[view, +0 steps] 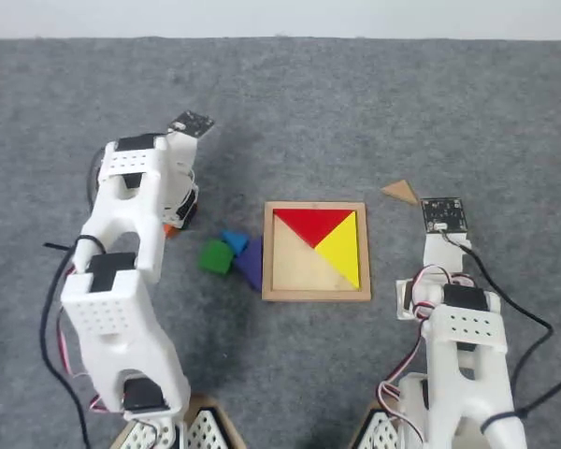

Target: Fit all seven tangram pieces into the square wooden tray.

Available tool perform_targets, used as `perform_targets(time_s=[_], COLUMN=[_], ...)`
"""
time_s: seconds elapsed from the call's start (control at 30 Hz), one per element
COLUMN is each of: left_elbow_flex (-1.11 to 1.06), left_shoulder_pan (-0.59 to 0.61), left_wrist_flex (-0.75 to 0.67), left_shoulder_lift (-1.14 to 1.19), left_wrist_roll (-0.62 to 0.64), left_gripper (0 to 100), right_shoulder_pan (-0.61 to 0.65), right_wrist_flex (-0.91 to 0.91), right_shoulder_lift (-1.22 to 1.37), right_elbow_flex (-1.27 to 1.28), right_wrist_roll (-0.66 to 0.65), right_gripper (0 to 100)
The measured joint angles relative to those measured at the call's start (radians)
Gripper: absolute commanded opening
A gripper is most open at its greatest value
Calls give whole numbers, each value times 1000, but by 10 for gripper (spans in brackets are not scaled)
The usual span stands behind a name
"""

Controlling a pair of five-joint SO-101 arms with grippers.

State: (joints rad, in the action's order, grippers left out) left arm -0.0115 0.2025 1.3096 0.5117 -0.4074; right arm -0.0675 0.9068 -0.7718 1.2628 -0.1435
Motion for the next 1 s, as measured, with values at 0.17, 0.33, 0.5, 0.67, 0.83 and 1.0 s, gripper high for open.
perform_targets(time_s=[0.17, 0.33, 0.5, 0.67, 0.83, 1.0], left_elbow_flex=[3, 43, 48, 48, 52, 87], left_shoulder_pan=[-6, -98, -310, -489, -572, -618], left_wrist_flex=[46, 178, 333, 390, 390, 390], left_shoulder_lift=[0, -117, -229, -238, -147, -54], left_wrist_roll=[-37, -75, -232, -493, -709, -798], left_gripper=[13, 13, 13, 13, 13, 13], right_shoulder_pan=[-2, -2, 0, 0, -81, -247], right_wrist_flex=[0, 0, 0, 0, 0, 0], right_shoulder_lift=[0, 0, 0, 0, 0, 0], right_elbow_flex=[0, 0, 0, 0, 0, -9], right_wrist_roll=[0, 0, 0, 0, 0, 26], right_gripper=[270, 270, 270, 270, 270, 270])
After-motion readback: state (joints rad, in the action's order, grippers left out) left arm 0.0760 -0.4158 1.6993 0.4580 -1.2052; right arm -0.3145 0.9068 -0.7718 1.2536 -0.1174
